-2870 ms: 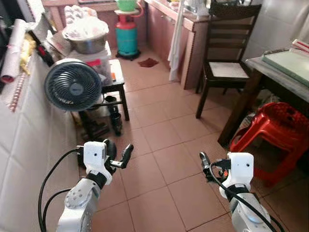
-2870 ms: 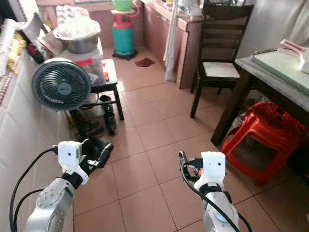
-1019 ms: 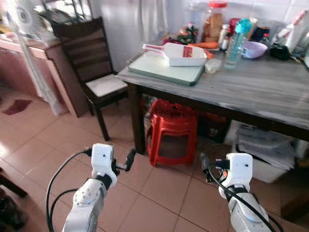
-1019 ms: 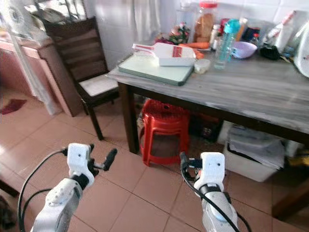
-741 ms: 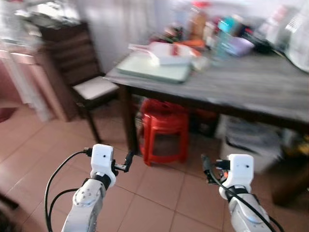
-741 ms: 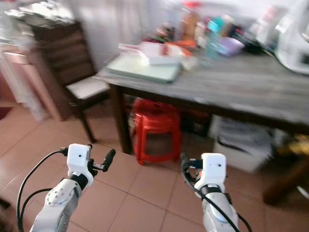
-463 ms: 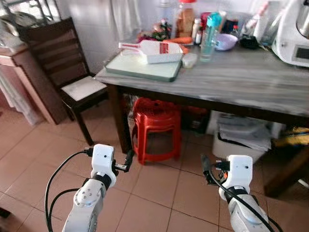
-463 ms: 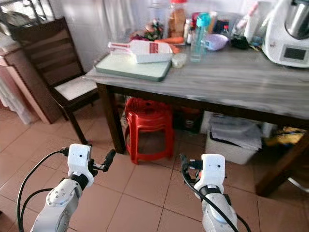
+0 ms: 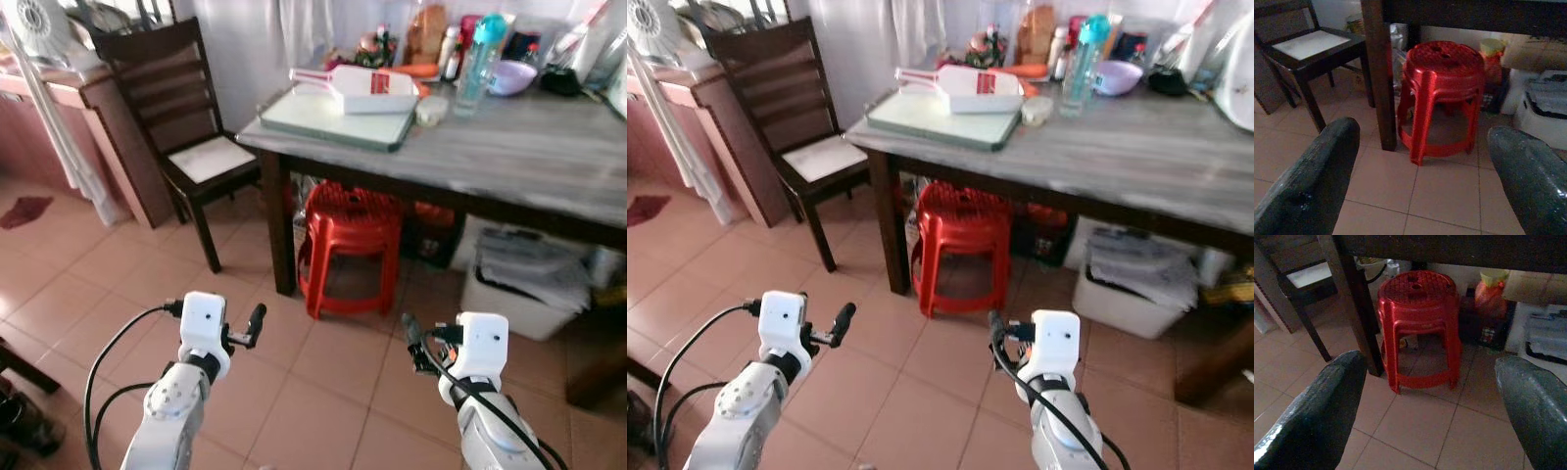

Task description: Setting the table

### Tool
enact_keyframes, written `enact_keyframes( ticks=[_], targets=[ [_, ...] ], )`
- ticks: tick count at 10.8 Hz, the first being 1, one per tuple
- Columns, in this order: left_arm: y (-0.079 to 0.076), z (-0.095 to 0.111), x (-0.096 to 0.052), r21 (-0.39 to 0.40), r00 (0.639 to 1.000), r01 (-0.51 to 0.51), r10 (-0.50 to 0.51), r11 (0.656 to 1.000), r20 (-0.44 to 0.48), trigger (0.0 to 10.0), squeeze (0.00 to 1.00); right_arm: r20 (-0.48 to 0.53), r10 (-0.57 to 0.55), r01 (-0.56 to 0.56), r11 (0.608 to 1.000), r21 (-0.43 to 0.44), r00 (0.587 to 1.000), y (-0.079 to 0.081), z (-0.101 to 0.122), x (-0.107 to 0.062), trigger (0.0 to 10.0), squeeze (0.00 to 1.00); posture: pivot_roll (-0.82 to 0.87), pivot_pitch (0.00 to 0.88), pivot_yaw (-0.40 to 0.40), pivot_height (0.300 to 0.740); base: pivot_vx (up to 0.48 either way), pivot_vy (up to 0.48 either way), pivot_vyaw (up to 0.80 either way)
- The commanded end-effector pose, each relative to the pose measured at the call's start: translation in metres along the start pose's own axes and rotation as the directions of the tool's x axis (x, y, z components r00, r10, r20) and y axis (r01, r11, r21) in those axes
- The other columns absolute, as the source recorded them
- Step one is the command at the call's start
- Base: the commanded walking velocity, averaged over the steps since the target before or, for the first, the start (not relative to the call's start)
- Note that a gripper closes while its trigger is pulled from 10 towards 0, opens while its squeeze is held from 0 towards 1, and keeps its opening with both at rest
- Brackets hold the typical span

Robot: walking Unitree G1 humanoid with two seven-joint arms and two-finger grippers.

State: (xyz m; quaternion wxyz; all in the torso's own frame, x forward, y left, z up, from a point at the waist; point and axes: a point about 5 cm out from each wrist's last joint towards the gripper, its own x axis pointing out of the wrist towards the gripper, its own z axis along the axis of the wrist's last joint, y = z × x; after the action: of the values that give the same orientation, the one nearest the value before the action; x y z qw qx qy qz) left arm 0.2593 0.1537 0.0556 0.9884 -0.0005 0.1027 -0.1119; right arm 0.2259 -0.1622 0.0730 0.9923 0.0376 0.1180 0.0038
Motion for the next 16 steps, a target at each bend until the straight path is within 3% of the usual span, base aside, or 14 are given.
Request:
enact_keyframes(
  ticks=[1, 10, 16],
  targets=[
    [-0.0001, -0.0027, -0.0002, 0.012, 1.0, -0.001, 0.001, 1.0, -0.02, 10.0, 0.0, -0.028, -0.028, 0.028, 1.0, 0.01, 0.999, -0.0051, -0.0057, -0.0009, 10.0, 0.0, 0.05, 0.0, 0.041, 0.74, -0.319, 0.0, 0.0],
    [-0.0075, 0.0061, 0.0, -0.042, 0.991, 0.127, -0.126, 0.991, 0.039, 10.0, 0.0, -0.036, -0.052, 0.053, 0.999, 0.014, 0.998, -0.0088, -0.009, -0.0022, 10.0, 0.0, 0.04, 0.0, 0.044, 0.74, -0.03, -0.032, 0.0],
    [-0.0064, 0.0067, -0.0013, -0.034, 0.989, 0.142, -0.141, 0.989, 0.039, 10.0, 0.0, -0.04, -0.047, 0.048, 0.999, 0.02, 0.998, -0.0053, -0.0117, -0.0015, 10.0, 0.0, 0.05, 0.0, 0.05, 0.74, 0.0, -0.472, 0.0]
  ],
)
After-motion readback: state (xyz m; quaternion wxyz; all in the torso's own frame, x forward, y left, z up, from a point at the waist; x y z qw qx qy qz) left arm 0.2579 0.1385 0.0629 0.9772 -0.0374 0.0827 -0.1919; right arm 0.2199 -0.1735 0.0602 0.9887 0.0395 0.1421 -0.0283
